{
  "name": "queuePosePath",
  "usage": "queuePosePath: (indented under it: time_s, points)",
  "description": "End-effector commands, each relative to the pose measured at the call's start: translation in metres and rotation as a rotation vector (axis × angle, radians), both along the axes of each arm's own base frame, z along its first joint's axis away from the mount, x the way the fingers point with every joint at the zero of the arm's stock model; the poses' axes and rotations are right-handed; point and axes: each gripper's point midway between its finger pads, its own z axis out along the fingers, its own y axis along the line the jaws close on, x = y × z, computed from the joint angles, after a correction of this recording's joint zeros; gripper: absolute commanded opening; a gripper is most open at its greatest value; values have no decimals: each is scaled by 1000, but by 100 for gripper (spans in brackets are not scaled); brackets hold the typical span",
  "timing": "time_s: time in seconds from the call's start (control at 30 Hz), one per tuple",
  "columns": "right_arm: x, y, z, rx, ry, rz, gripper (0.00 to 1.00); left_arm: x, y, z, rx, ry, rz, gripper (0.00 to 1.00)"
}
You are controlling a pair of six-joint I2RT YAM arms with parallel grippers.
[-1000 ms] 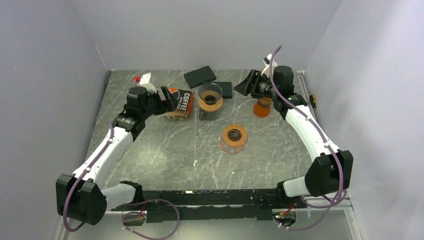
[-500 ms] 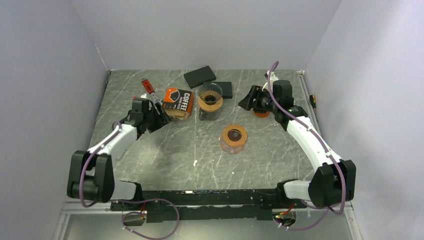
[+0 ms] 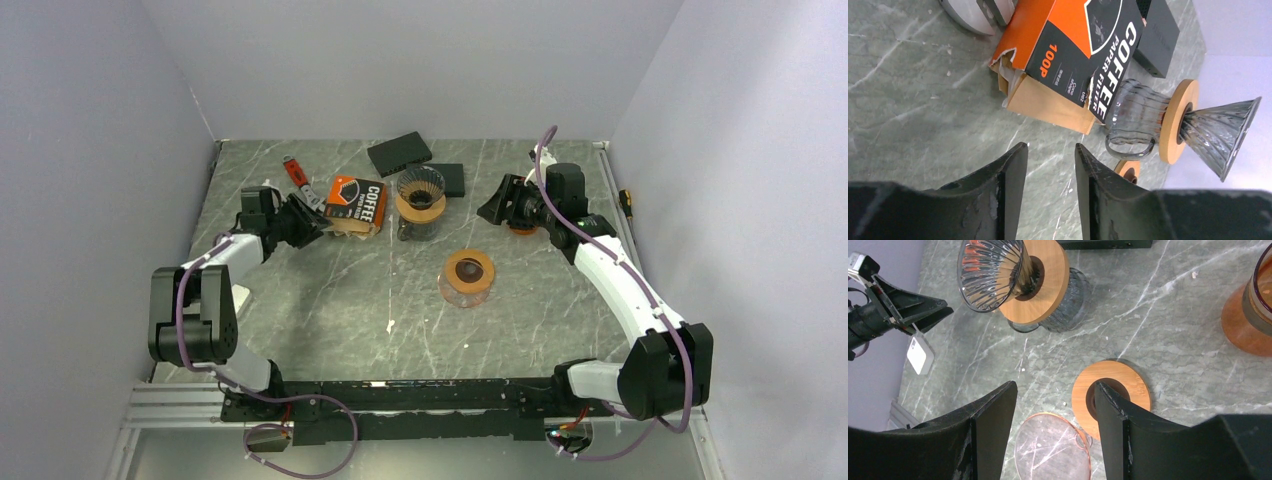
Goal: Place the coffee filter in the dripper
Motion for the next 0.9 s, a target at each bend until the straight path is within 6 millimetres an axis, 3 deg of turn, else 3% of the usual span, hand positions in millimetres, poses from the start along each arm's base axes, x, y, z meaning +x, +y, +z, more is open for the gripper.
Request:
queuePosePath:
  time_s: [0.0, 0.13, 0.33, 0.57, 0.87]
  points:
    - [5, -1, 7, -1, -41, 3, 63, 19, -3, 22, -87, -83, -22, 41]
    - [3, 0, 5, 4, -37, 7, 63, 23, 0, 20, -92, -85, -15, 35]
    - [0, 1, 1, 8, -24, 10, 63, 30, 7, 14, -90, -79, 2, 35]
    - [0, 1, 1, 6, -21, 13, 63, 32, 18, 5, -28, -59, 32, 44]
    - [0, 1, -1, 10, -12, 10, 63, 42, 22, -9, -14, -44, 41, 42]
